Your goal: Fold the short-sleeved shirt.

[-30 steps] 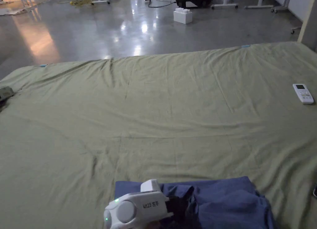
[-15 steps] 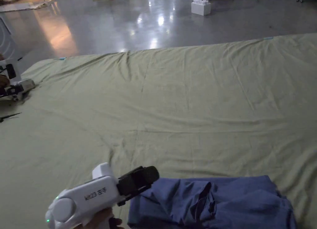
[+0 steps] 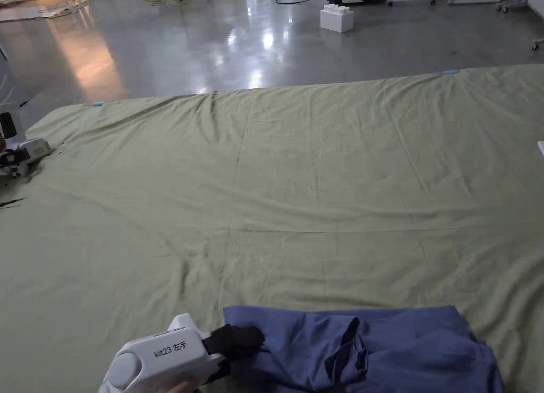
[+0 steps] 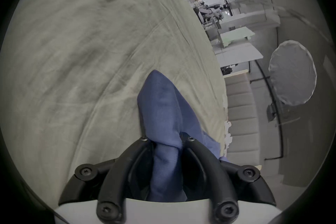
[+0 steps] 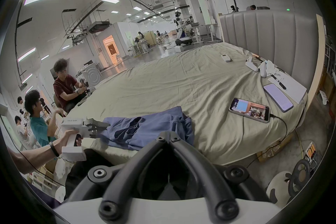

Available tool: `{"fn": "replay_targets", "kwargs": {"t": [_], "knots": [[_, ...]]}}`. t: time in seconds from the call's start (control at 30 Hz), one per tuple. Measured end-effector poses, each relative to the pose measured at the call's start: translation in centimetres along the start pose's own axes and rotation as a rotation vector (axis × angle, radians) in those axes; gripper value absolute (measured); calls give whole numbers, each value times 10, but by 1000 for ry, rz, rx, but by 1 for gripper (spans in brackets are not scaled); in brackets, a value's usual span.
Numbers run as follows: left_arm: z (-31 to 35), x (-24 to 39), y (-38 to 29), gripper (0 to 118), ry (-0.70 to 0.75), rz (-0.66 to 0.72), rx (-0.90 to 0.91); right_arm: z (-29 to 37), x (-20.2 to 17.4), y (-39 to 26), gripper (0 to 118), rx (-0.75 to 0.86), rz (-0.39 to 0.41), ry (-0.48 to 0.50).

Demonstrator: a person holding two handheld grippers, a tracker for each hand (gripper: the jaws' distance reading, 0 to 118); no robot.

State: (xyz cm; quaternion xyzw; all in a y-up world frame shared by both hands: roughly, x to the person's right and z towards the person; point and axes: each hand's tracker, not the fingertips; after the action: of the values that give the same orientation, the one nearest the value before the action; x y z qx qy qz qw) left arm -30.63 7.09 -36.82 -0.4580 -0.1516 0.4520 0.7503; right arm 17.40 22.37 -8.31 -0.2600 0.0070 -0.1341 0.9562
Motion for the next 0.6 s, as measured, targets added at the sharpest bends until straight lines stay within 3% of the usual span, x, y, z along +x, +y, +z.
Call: {"fn": "replay_targets", "kwargs": {"t": [0.23, 0.47, 0.6], "knots": [[67, -10, 22, 18, -56, 65, 143, -4, 3, 4, 0, 6, -9, 6], [159, 48, 37, 18, 235, -398, 260, -20, -3, 3, 0, -3, -14, 64], [139, 105, -11, 18, 158, -511, 271, -19, -9, 0, 0, -5, -15, 84]]}}
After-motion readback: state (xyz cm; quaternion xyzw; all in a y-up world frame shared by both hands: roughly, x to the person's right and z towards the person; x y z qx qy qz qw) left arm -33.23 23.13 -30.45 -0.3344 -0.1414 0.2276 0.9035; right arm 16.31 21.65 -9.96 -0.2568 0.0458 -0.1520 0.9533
